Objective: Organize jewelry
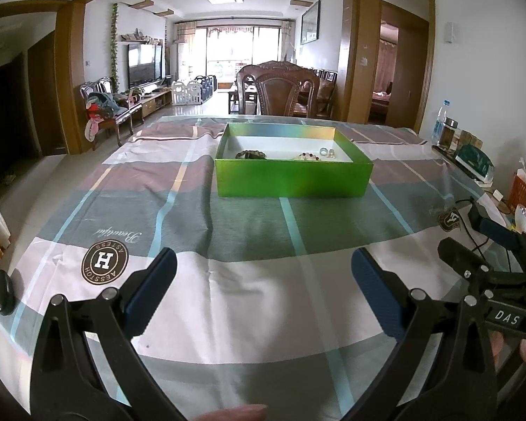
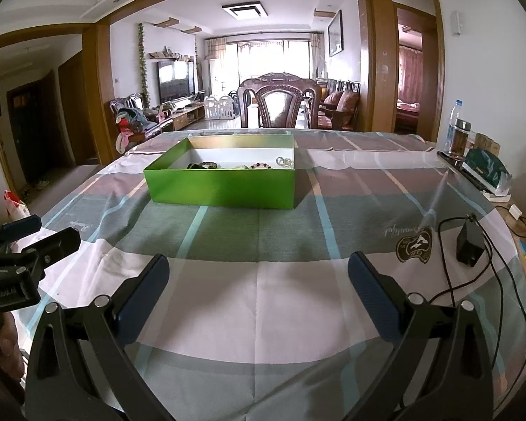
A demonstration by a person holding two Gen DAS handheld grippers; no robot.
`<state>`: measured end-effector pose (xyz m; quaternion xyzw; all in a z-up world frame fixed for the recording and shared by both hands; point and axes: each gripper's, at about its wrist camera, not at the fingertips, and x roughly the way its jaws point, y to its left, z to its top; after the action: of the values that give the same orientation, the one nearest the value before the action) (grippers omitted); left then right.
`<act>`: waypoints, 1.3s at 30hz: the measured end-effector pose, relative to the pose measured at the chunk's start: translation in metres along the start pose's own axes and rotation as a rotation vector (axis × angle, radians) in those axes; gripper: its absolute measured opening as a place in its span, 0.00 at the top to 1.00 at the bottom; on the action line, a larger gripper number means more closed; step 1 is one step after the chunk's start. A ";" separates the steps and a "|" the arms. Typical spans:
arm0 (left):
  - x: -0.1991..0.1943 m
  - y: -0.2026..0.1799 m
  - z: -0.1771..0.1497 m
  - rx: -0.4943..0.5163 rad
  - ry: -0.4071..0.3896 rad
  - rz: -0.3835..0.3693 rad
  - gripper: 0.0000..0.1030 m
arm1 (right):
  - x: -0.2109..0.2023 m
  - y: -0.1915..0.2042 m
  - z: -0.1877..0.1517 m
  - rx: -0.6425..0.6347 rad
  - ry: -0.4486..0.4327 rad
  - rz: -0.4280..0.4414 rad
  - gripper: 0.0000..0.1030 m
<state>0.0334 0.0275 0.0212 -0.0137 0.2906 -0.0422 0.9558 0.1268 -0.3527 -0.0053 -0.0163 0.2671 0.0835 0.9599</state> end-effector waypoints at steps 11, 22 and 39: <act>0.005 -0.001 0.001 0.004 0.009 0.001 0.04 | 0.004 -0.002 0.003 0.000 0.002 0.002 0.03; 0.011 -0.001 0.000 0.002 0.017 -0.006 0.04 | 0.009 -0.004 0.005 0.000 0.010 0.002 0.03; 0.015 -0.002 -0.004 0.003 0.007 -0.008 0.04 | 0.015 -0.001 -0.001 -0.001 0.029 0.003 0.03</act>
<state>0.0437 0.0242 0.0097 -0.0132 0.2936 -0.0465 0.9547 0.1398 -0.3518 -0.0137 -0.0177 0.2810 0.0848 0.9558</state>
